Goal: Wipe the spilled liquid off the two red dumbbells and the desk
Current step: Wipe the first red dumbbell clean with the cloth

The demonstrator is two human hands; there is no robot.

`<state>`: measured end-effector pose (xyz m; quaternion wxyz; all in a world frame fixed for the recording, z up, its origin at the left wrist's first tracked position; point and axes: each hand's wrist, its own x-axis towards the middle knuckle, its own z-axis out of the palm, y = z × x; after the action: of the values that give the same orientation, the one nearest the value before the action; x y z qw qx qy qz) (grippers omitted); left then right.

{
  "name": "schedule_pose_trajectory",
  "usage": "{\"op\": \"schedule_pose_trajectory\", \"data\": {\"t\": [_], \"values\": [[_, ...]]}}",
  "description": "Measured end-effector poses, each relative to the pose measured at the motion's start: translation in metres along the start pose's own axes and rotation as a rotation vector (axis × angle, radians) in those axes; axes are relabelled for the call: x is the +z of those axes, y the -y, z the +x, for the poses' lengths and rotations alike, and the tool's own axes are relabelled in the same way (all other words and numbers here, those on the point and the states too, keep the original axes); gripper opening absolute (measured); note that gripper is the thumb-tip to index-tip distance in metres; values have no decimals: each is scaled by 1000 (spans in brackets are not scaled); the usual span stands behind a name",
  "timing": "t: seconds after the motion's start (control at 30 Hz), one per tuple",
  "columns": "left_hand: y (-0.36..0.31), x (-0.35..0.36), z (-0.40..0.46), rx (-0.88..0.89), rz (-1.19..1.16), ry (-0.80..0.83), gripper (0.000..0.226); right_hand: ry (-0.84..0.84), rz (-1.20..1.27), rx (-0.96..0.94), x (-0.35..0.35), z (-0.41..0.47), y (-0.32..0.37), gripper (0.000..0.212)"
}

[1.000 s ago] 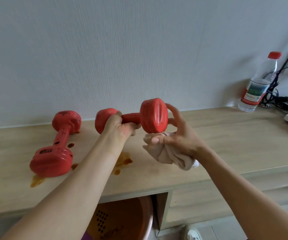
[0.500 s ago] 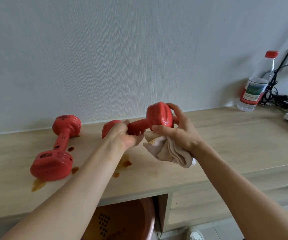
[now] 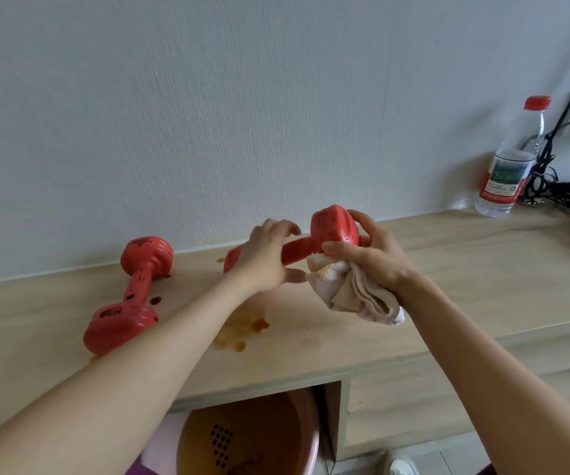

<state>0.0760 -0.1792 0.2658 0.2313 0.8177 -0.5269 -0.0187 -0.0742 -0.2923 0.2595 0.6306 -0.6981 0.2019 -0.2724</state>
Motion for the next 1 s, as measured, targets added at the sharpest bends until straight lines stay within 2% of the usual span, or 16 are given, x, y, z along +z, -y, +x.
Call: {"op": "schedule_pose_trajectory", "data": {"t": [0.03,0.13,0.2,0.33,0.43,0.53,0.63,0.7,0.87,1.0], "values": [[-2,5,6,25,-9,35,59,2,-5,-4,-1,0,0,61],[-8,11,17,19,-74,106,20,8,-43,-12,-3,1,1,63],[-12,9,21,22,-84,124,9,26,-57,-18,-7,2,1,66],[-20,7,26,24,-150,103,5,49,-11,16,-21,0,8,87],[-30,11,32,-67,-354,56,21,-105,-35,77,-36,0,11,89],[-33,18,35,-187,-434,-10,33,-295,7,112,-47,3,8,80],[-33,25,34,-291,-532,-81,39,-449,113,107,-50,9,8,45],[-32,26,35,-339,-622,-76,40,-529,151,87,-46,12,9,34],[-21,26,27,-350,-907,37,10,-606,38,-109,-19,29,17,18],[-13,37,15,-338,-961,14,28,-685,-201,-347,11,42,19,17]]}}
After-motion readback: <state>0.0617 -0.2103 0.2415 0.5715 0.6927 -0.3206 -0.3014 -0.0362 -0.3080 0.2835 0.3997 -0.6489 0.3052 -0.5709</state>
